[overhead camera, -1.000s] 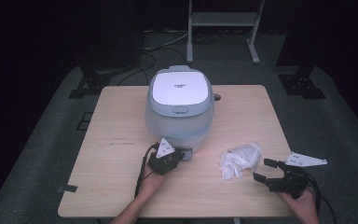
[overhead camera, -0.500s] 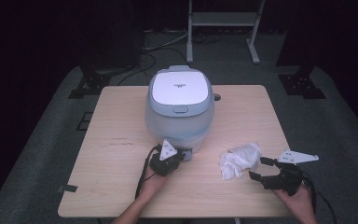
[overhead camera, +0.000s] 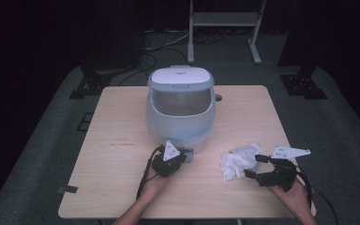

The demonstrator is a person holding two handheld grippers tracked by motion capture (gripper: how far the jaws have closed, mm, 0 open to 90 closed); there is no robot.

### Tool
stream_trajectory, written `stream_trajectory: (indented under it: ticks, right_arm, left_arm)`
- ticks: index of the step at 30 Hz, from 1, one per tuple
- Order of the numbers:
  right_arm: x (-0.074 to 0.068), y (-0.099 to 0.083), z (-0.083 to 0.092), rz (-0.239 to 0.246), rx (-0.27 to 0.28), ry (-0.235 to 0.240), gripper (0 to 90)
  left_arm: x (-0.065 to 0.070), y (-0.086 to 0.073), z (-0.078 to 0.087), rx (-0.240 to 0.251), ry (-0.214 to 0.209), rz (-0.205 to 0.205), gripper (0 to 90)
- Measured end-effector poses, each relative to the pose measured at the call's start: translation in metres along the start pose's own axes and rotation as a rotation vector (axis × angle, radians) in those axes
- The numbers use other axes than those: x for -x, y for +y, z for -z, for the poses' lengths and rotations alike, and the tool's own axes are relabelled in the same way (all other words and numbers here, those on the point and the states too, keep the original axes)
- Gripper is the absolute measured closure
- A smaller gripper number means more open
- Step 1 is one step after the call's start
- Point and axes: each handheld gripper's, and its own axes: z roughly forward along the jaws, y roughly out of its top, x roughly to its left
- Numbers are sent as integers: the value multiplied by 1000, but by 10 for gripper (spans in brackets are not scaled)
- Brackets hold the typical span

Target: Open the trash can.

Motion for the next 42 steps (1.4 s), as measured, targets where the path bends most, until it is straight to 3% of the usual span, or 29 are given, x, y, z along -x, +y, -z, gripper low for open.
stream_trajectory:
  ticks: [5,9,13,21,29,33,34,36,37,40,42]
  right_arm:
    - [-4,8,-10,20,-28,14,180]
    - [-8,11,-18,32,-55,28,181]
    - [-12,13,-23,50,-71,38,214]
    - [-12,11,-35,83,-140,17,307]
    - [-6,11,-47,77,-205,-38,379]
    - [0,10,-62,74,-262,-35,523]
    - [0,10,-62,74,-262,-35,523]
    - [-1,9,-68,87,-290,-35,660]
    - [-1,9,-68,87,-290,-35,660]
    - [-3,9,-70,77,-308,-23,822]
    - [-5,10,-69,84,-317,-21,845]
  left_arm:
    - [2,-3,-2,-20,20,-14,867]
    - [-2,-4,-3,-18,-5,14,876]
    - [-1,-3,-3,-20,3,3,877]
    - [-1,-3,-3,-18,0,2,876]
    - [0,-4,-3,-13,7,9,876]
    - [1,-4,-3,-12,12,6,876]
    - [1,-4,-3,-12,12,6,877]
    - [0,-4,-3,-10,9,12,876]
    - [0,-4,-3,-11,9,13,876]
    - [0,-4,-3,-12,11,11,876]
    - [1,-4,-3,-12,16,6,876]
